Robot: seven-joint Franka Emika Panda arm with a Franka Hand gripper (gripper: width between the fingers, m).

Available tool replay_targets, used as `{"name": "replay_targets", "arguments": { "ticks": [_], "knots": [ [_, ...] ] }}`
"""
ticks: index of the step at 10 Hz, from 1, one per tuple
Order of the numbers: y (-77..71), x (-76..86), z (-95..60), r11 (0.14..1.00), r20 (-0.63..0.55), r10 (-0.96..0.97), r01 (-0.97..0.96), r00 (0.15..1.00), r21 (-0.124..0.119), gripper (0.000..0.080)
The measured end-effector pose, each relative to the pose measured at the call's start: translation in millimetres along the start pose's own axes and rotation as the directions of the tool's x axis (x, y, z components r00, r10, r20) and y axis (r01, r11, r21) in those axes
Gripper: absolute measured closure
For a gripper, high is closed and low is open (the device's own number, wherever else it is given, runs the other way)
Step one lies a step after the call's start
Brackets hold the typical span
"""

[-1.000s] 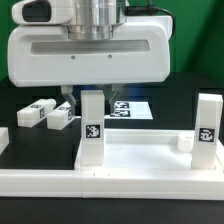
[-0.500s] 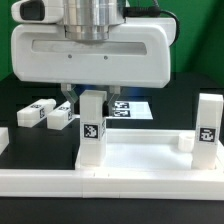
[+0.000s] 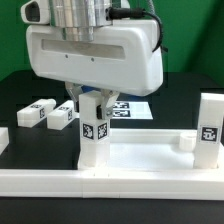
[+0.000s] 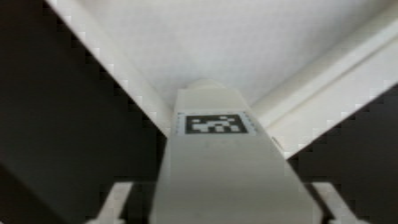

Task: Assemble desk

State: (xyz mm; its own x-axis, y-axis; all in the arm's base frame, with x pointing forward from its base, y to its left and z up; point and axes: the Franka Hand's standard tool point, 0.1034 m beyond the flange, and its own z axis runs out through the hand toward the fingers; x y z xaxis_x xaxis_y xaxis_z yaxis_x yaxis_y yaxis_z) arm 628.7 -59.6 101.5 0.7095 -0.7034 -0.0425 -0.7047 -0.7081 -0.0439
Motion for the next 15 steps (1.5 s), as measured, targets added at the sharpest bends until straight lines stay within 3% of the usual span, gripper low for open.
{"name": "replay_targets", "arguments": {
  "ticks": [4,6,9,11,12,13,15],
  "knots": [
    [-0.8,-0.1,0.2,0.952,0.006,0.307,-0.307,0.952,0.011,0.0509],
    [-3.6,-1.9,0.1,0.863,0.007,0.505,-0.505,0.863,0.01,0.0509],
    [-5.3,-2.7,0.0,0.81,0.007,0.587,-0.587,0.81,0.012,0.0509],
    [-2.9,-0.3,0.4,0.87,0.005,0.493,-0.493,0.87,0.01,0.0254],
    [-2.7,0.0,0.3,0.87,0.005,0.493,-0.493,0.87,0.011,0.0254],
    [-4.6,-1.6,0.6,0.898,0.004,0.44,-0.44,0.898,0.011,0.0168],
    [-4.2,-1.3,0.6,0.953,0.002,0.303,-0.303,0.953,0.011,0.0155]
  ]
}}
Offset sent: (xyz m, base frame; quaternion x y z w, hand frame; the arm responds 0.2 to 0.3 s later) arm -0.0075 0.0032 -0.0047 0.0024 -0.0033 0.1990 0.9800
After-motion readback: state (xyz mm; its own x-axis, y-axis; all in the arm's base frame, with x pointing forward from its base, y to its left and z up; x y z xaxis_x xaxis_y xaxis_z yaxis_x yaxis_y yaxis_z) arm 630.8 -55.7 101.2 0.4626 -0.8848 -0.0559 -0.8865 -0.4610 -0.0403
